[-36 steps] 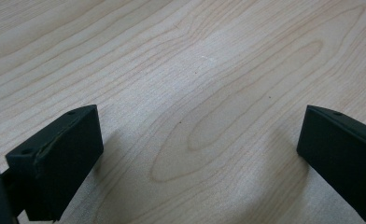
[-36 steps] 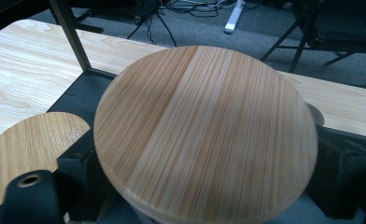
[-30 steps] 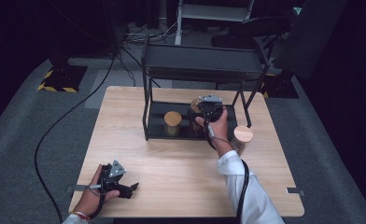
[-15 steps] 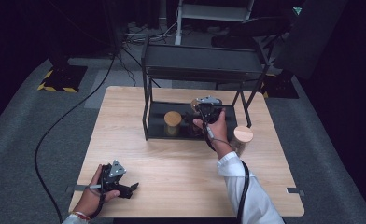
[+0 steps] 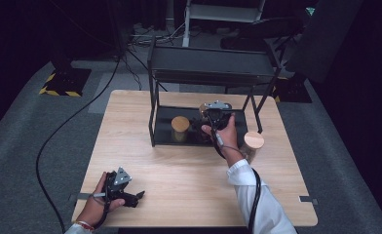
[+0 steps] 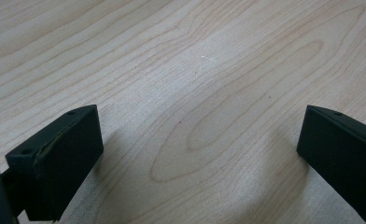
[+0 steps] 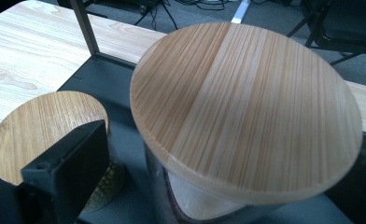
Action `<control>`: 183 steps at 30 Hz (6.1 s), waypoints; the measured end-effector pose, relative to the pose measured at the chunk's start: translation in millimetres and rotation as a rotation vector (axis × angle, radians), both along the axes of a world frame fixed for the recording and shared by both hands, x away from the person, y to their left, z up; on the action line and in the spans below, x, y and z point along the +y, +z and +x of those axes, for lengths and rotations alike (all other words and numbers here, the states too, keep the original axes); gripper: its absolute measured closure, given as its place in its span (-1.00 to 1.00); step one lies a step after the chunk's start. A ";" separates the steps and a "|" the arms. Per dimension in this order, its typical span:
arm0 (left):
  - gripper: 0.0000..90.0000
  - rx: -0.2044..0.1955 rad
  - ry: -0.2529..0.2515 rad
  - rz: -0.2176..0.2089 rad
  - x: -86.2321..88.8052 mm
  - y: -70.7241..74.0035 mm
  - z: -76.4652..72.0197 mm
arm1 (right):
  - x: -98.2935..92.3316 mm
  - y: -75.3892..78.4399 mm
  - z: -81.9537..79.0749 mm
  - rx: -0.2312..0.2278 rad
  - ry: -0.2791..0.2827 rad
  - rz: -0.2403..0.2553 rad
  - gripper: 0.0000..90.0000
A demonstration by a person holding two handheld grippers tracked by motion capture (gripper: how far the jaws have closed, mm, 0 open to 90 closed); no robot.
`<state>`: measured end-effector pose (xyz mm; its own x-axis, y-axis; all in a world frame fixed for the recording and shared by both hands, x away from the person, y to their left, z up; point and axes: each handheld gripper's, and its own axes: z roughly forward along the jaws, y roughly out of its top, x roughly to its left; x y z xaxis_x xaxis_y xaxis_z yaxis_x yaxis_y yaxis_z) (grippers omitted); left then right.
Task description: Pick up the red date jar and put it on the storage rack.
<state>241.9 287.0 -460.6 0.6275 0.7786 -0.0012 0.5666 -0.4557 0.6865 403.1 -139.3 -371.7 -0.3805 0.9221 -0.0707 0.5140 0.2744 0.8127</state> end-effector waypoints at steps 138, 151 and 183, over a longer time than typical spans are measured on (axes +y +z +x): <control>-1.00 0.001 0.002 0.000 -0.3 0.0 -0.4 | -179.2 -82.5 -141.7 -0.009 0.446 -0.240 -0.93; -1.00 0.001 0.003 0.000 -0.3 -0.1 -0.5 | -208.5 -90.2 -142.0 0.059 0.404 -0.165 -0.93; -1.00 0.001 0.003 -0.001 -0.2 -0.1 -0.5 | -266.4 -96.4 -138.3 0.156 0.283 -0.018 -0.99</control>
